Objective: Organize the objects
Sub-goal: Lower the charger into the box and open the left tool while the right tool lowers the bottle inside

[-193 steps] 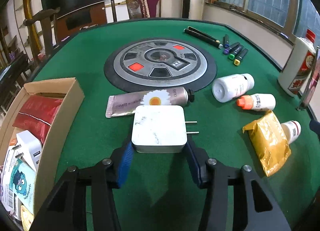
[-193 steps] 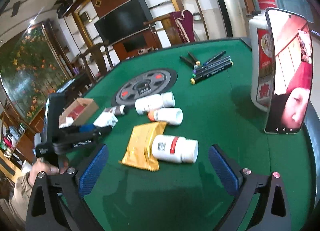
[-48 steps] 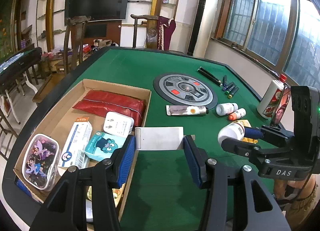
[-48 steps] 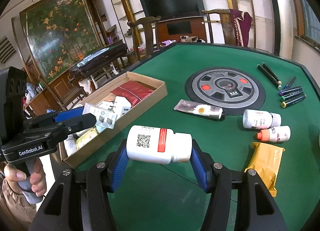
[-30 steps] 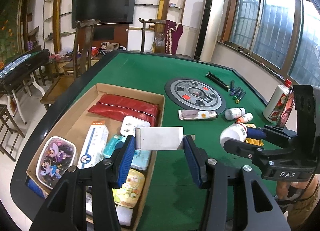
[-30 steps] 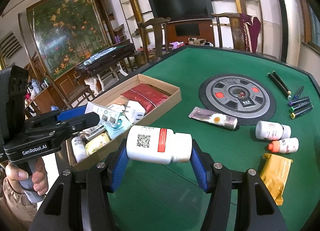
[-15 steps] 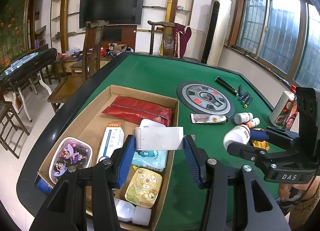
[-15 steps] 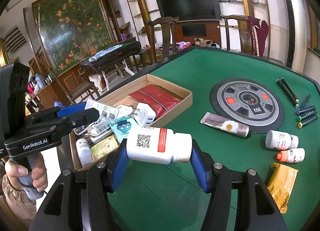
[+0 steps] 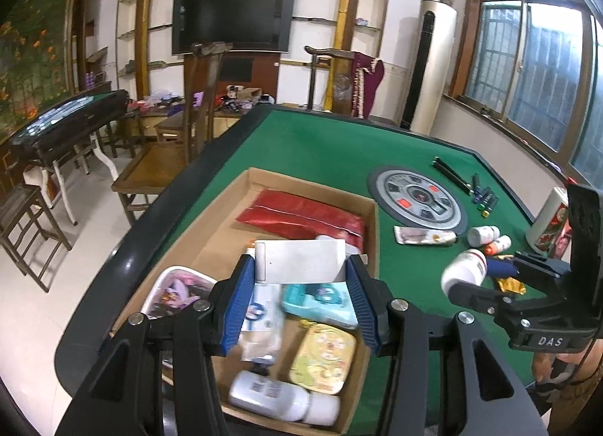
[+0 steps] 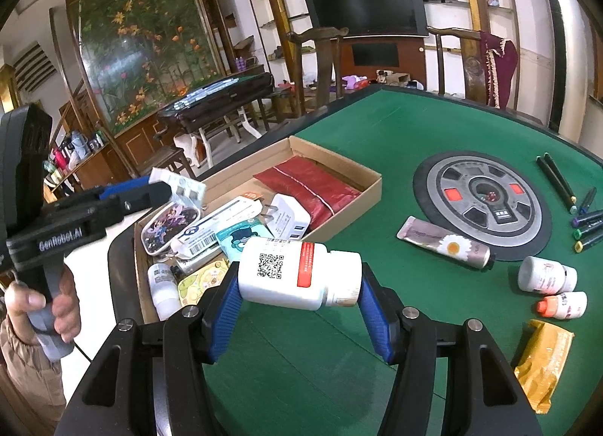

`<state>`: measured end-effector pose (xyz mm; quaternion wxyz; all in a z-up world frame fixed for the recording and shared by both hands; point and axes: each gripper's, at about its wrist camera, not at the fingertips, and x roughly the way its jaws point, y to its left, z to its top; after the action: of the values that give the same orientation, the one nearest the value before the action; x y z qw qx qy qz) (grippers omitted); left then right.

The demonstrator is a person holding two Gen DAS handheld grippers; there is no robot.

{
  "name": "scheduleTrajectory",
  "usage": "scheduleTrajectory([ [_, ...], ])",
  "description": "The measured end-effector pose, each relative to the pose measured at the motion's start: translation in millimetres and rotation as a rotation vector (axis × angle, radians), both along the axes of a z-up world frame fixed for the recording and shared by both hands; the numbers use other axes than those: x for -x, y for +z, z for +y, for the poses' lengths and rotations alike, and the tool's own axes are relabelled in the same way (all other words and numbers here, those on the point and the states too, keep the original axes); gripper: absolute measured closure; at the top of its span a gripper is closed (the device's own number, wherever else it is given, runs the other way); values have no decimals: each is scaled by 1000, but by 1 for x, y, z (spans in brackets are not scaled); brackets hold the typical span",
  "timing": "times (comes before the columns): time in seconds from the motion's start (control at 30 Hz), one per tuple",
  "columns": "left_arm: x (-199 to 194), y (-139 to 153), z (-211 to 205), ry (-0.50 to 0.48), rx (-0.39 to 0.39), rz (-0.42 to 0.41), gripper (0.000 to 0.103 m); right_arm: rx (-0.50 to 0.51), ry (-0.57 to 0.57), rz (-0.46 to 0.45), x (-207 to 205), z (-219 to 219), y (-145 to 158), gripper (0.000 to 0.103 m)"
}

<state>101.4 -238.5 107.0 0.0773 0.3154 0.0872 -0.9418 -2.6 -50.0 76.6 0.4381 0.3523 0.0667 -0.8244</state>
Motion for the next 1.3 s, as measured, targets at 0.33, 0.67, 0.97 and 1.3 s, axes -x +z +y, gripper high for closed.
scheduleTrajectory([
  [0.33, 17, 9, -50, 85, -37, -28, 54, -2, 6, -12, 2, -6, -5, 40],
  [0.67, 54, -20, -62, 101, -30, -127, 54, -36, 27, -16, 14, -23, -2, 40],
  [0.97, 64, -33, -65, 107, -33, -160, 54, -80, 70, -25, 35, -64, -6, 40],
  [1.3, 73, -40, -73, 114, -40, -174, 54, -76, 112, -22, 59, -105, -7, 40],
])
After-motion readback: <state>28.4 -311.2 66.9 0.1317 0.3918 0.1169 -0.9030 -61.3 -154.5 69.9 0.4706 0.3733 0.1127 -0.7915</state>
